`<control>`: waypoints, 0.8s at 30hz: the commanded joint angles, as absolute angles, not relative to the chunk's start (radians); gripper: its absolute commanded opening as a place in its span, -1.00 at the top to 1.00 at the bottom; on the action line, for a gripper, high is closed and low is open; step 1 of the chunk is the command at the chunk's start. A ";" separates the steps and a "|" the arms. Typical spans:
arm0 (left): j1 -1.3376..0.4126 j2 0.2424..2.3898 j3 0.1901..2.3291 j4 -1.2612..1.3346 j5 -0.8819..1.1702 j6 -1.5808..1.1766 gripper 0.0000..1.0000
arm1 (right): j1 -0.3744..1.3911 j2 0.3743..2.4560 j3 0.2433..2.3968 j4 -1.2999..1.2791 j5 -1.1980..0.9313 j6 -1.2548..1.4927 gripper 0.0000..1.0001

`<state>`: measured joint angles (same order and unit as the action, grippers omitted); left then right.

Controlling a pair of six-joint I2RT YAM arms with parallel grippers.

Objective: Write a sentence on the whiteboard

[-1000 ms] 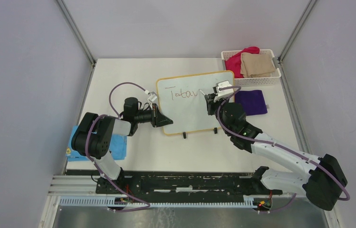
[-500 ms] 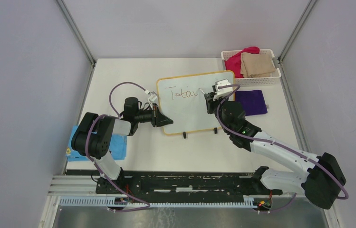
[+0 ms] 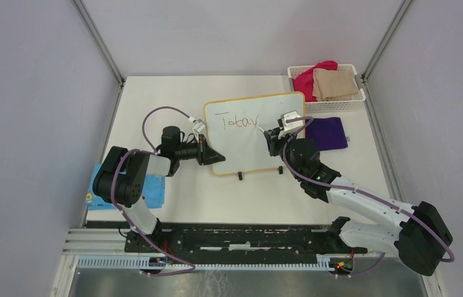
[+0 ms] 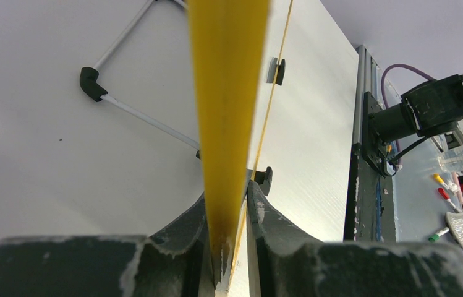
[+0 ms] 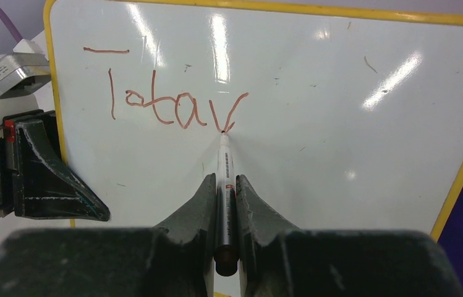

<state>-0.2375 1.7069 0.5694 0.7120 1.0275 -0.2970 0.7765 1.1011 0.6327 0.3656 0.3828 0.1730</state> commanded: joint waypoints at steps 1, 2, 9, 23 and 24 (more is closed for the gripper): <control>-0.259 1.721 0.561 0.585 0.943 -0.224 0.96 | 0.773 1.088 0.595 0.357 0.367 0.202 1.00; -0.259 1.721 0.563 0.585 0.943 -0.224 0.96 | 0.774 1.085 0.587 0.357 0.363 0.206 1.00; -0.259 1.720 0.562 0.582 0.943 -0.223 0.96 | 0.797 1.093 0.569 0.372 0.332 0.221 1.00; -0.261 1.721 0.563 0.576 0.941 -0.220 0.96 | 0.876 1.252 0.712 0.446 0.298 0.246 1.00; -0.261 1.721 0.566 0.575 0.940 -0.219 0.96 | 0.877 1.253 0.720 0.447 0.295 0.246 1.00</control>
<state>-0.2379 1.7061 0.5713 0.7074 1.0260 -0.2905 0.8730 1.2224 0.6518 0.4065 0.2874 0.2405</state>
